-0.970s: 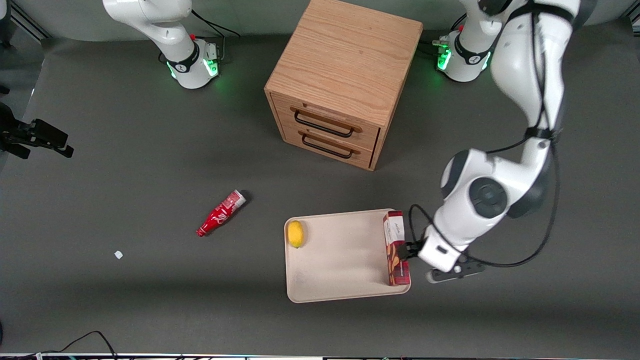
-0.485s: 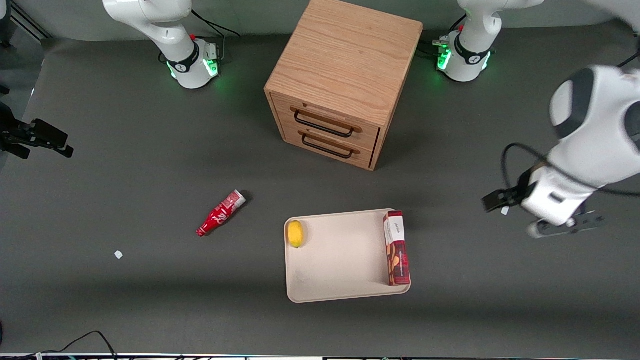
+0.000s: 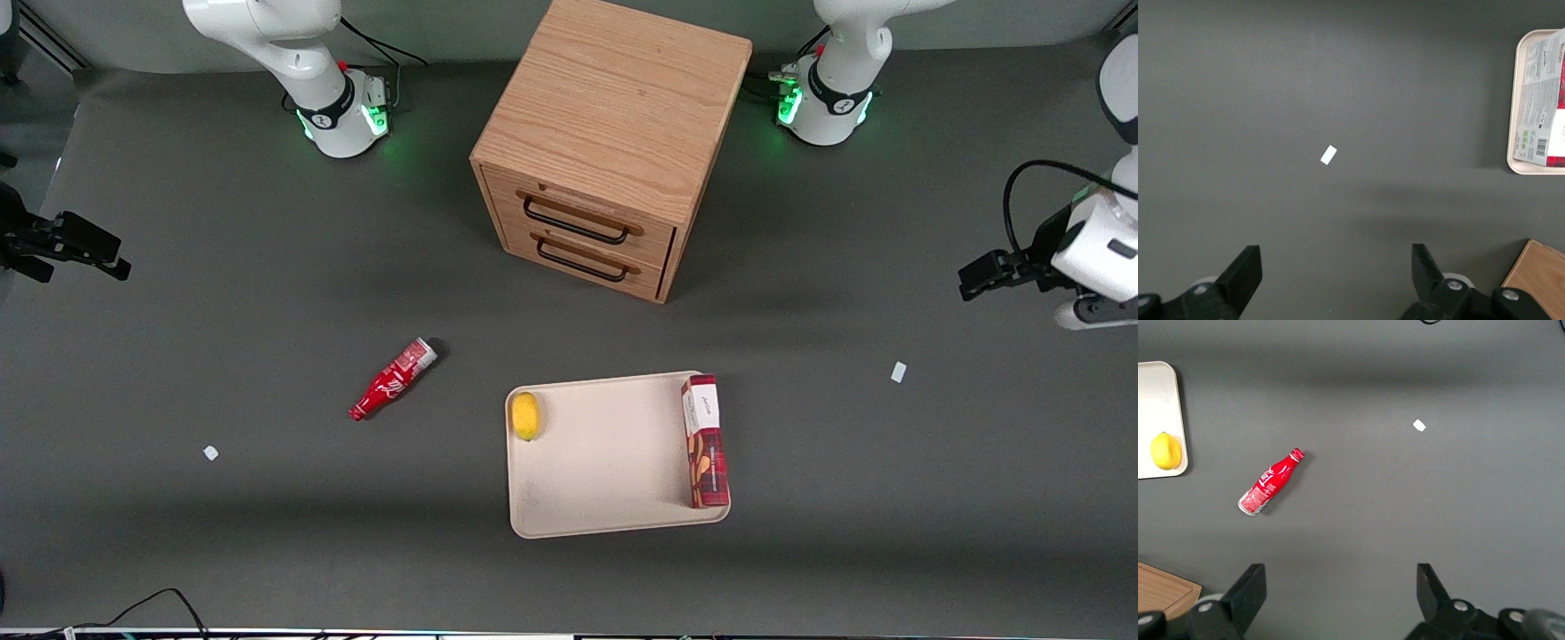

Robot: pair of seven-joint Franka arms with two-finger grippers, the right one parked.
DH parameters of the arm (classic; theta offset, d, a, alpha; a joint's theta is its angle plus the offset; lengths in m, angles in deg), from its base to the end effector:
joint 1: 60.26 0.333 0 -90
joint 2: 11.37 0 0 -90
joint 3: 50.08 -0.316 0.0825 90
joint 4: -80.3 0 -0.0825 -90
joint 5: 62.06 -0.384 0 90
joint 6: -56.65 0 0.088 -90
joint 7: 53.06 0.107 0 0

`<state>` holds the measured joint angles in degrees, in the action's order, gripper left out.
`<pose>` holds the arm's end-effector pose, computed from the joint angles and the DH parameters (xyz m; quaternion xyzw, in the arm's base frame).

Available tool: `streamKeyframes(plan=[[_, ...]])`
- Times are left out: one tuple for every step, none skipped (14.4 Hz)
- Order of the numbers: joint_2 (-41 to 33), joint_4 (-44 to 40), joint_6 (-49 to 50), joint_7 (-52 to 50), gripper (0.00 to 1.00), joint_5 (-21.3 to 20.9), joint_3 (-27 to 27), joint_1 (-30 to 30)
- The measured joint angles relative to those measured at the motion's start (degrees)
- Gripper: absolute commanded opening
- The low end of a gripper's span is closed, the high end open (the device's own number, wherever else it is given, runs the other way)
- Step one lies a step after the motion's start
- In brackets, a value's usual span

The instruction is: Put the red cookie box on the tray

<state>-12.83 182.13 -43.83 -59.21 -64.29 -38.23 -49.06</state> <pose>0.5553 -0.0040 0.5560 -0.9988 -0.0445 -0.0020 0.0217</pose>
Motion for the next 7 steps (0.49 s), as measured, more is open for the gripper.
streamKeyframes(plan=[[-1.06,0.49,0.18,0.43,1.00,0.01,0.21,0.00],[-1.92,0.68,0.31,0.97,1.00,0.03,0.47,0.00],[-2.58,0.79,0.35,1.40,1.00,0.05,0.78,0.00],[-3.15,0.87,0.36,1.65,1.00,0.10,1.13,0.00],[-3.57,0.90,0.36,1.80,1.00,0.30,1.45,0.00],[-3.92,0.96,0.37,1.86,1.00,1.04,1.72,0.00],[-4.14,0.99,0.39,1.94,1.00,1.93,1.87,0.00]])
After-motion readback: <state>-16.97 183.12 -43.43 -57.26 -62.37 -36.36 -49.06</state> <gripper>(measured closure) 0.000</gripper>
